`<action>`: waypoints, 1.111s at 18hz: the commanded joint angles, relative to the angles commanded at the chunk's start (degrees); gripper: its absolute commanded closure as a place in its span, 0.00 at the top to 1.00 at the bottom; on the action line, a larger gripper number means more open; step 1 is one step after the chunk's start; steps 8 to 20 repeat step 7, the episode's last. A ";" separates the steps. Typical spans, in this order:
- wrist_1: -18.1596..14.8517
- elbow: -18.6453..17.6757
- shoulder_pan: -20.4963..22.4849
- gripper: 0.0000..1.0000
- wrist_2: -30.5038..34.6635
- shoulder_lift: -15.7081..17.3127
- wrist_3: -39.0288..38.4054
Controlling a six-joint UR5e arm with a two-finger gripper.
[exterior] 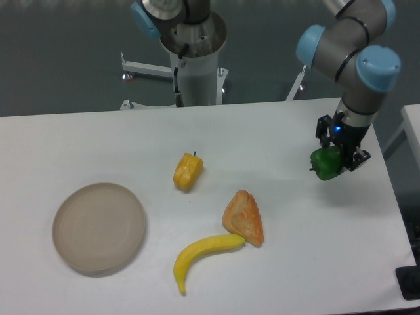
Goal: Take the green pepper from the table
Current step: 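Close the gripper on the green pepper and lift it up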
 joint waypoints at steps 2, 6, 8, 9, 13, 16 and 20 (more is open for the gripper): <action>0.00 0.44 -0.09 0.36 0.79 0.44 0.00; 0.09 0.88 -1.58 0.36 1.76 0.88 -0.17; 0.17 0.97 -1.58 0.36 1.85 0.88 -0.18; 0.17 0.97 -1.58 0.36 1.85 0.88 -0.18; 0.17 0.97 -1.58 0.36 1.85 0.88 -0.18; 0.17 0.97 -1.58 0.36 1.85 0.88 -0.18; 0.17 0.97 -1.58 0.36 1.85 0.88 -0.18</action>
